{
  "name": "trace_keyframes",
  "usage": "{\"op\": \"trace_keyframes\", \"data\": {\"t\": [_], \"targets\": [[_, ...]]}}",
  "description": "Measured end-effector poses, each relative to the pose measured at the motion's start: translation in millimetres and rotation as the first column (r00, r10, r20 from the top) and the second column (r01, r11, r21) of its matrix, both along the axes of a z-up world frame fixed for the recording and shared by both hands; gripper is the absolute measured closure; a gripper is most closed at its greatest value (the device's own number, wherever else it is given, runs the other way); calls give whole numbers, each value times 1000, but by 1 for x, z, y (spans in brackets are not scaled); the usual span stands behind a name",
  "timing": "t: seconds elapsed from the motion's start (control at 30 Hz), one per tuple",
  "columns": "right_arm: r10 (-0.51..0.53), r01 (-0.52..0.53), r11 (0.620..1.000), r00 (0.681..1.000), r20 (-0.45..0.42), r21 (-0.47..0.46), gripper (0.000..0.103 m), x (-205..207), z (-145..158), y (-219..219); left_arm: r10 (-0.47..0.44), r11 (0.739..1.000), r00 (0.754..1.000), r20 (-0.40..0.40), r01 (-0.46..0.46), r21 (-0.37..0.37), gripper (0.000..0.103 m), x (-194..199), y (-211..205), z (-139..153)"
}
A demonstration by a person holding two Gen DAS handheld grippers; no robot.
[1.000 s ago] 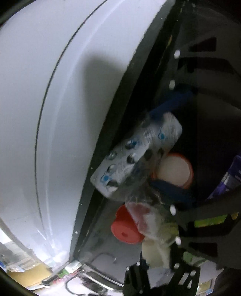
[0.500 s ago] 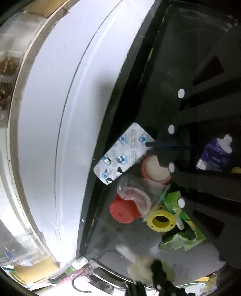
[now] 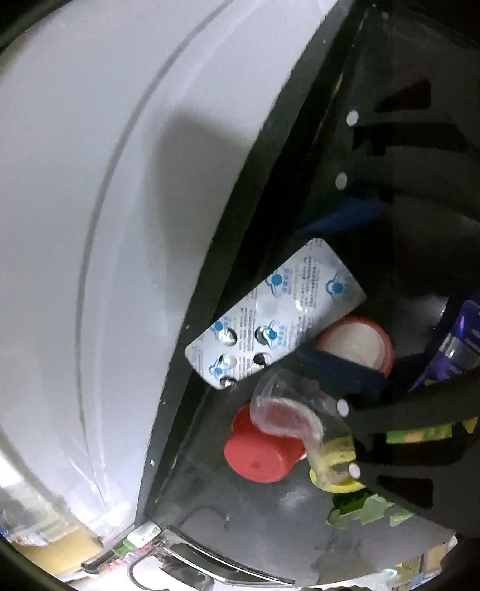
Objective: Collect trash
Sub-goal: 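Grasp the white plastic bottle with the left tool while the right tool grasps the blister pack, then carry bottle and blister pack to the black bin and release both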
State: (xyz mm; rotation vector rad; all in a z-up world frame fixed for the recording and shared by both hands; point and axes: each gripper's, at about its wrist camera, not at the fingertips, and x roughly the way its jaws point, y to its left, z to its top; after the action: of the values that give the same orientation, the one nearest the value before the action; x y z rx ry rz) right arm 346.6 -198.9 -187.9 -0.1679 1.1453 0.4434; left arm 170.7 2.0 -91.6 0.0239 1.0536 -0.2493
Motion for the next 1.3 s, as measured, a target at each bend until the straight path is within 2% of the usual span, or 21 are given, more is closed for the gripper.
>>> {"op": "trace_keyframes", "data": {"t": [0.17, 0.2, 0.23, 0.3, 0.47, 0.57, 0.83, 1.1, 1.3], "targets": [[35, -33, 997, 999, -19, 68, 63, -2, 2, 0, 21, 1000, 1000, -6, -21, -2, 77, 9, 5, -1], [45, -43, 995, 999, -18, 86, 81, -6, 5, 1, 25, 1000, 1000, -9, -25, -4, 77, 10, 6, -1], [54, -53, 993, 998, -10, 109, 92, -10, 10, 0, 29, 1000, 1000, -9, -29, -8, 77, 11, 6, 0], [57, -56, 991, 998, -5, 123, 96, -20, 19, 2, 27, 1000, 1000, -6, -27, -5, 77, 12, 5, 1], [20, -26, 989, 999, 38, 147, 97, -49, 41, -1, 16, 1000, 1000, 17, -16, 2, 77, 6, 0, 9], [-22, 11, 991, 997, 80, 135, 97, -71, 67, -12, 23, 1000, 999, 35, -23, 2, 77, -2, -1, 19], [-66, 52, 992, 990, 125, 117, 97, -172, 123, -6, 79, 996, 996, 47, -80, 26, 77, -44, -6, 36], [-33, 20, 994, 992, 120, 106, 97, -264, 145, 11, 73, 997, 997, 18, -74, 24, 77, -97, -17, 27], [-20, 8, 995, 993, 118, 103, 97, -289, 147, 20, 86, 996, 996, 13, -86, 21, 77, -119, -14, 24]]}}
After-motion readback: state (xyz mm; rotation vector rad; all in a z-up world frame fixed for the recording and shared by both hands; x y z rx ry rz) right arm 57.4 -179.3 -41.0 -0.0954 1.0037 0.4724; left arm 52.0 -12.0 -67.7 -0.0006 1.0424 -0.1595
